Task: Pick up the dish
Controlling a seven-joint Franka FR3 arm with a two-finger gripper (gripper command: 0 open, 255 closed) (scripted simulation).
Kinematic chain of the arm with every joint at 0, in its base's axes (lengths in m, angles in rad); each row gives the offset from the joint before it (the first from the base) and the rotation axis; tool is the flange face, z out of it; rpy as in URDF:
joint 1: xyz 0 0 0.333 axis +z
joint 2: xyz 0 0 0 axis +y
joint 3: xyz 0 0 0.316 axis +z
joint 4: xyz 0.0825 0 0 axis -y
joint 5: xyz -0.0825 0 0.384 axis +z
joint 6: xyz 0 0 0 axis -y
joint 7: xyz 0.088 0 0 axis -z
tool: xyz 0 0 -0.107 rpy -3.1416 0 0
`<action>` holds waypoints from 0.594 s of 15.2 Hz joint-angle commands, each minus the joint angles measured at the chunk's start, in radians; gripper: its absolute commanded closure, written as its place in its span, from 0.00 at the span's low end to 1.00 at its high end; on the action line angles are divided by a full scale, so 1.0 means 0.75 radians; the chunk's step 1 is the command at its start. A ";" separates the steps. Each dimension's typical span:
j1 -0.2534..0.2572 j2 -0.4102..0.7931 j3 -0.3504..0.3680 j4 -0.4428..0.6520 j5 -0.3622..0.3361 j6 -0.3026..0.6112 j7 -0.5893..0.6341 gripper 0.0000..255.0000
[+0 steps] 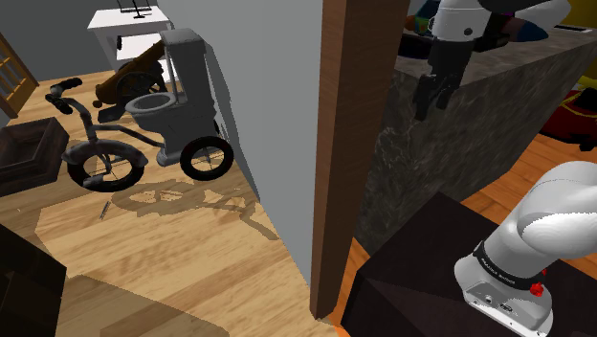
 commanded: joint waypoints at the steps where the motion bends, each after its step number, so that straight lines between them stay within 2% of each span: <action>1: 0.000 0.000 0.000 0.000 0.000 0.000 0.000 0.00; 9: -0.057 0.316 -0.111 0.287 -0.122 0.064 -0.151 0.00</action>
